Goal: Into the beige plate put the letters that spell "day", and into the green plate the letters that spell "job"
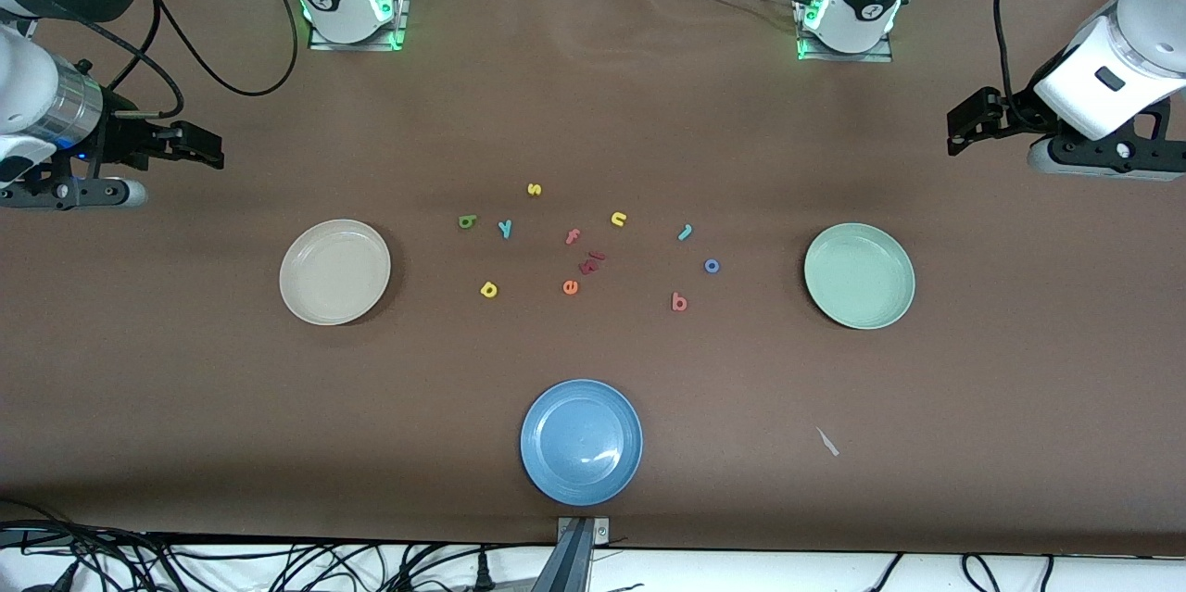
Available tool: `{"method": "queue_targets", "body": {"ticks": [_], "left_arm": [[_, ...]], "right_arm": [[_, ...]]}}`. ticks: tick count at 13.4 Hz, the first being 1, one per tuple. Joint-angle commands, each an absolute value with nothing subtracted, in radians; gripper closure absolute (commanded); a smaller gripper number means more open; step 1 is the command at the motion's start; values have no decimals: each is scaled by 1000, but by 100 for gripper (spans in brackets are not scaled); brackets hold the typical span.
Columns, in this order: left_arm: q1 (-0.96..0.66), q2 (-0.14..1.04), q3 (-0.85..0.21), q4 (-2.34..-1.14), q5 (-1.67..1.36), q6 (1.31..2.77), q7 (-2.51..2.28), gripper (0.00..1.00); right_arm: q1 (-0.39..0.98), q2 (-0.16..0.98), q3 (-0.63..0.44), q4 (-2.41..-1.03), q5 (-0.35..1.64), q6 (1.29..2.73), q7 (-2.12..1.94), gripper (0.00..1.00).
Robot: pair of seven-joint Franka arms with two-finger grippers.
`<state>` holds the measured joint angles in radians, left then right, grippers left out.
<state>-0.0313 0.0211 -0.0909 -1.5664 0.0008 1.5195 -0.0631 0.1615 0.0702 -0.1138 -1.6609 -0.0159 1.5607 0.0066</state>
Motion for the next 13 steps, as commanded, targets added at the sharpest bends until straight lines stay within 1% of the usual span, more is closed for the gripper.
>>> {"method": "queue_targets", "body": {"ticks": [1, 11, 13], "left_arm": [[-34, 11, -86, -1563, -15, 1506, -63, 0], [-34, 11, -86, -1565, -15, 1506, -63, 0], [-34, 11, -86, -1563, -15, 1506, -63, 0]], "right_arm": [[163, 60, -110, -1669, -31, 1557, 17, 0], [166, 61, -107, -1669, -31, 1560, 15, 0], [166, 67, -107, -1658, -28, 1589, 6, 0]]}}
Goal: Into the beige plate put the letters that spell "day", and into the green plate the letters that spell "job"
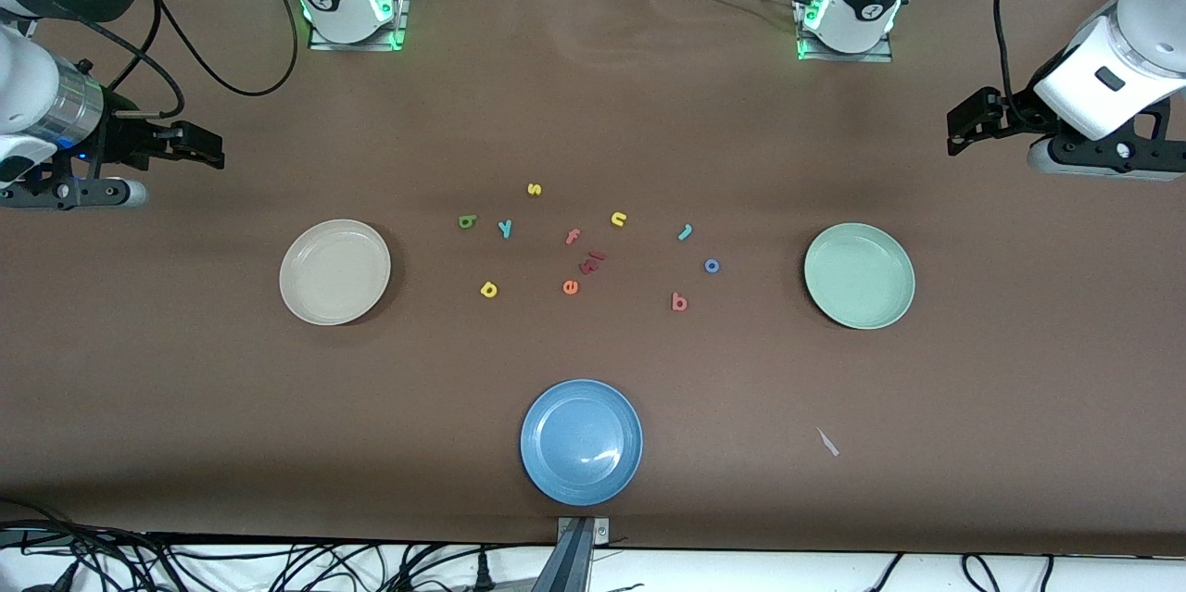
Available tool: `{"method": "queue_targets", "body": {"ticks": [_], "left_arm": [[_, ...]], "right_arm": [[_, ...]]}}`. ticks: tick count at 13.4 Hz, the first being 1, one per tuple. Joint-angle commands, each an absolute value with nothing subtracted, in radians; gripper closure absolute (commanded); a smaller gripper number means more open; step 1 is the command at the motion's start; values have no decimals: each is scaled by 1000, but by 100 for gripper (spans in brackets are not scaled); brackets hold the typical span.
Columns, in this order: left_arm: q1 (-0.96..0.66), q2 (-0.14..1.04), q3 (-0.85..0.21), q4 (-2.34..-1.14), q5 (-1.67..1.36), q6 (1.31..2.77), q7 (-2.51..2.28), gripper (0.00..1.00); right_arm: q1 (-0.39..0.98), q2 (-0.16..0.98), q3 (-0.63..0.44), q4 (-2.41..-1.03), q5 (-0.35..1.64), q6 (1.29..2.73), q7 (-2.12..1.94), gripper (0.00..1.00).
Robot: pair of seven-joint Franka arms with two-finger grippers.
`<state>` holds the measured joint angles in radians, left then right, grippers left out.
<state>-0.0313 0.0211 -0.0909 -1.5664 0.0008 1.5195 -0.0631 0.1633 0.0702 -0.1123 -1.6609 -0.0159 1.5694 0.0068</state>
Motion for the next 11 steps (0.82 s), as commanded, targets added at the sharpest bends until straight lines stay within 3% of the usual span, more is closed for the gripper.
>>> {"method": "queue_targets", "body": {"ticks": [1, 11], "left_arm": [[-34, 11, -86, -1563, -15, 1506, -63, 0], [-38, 17, -89, -1560, -17, 1491, -61, 0]], "right_arm": [[166, 71, -107, -1658, -25, 1589, -1, 0], [296, 107, -92, -1667, -2, 1592, 80, 0]]}}
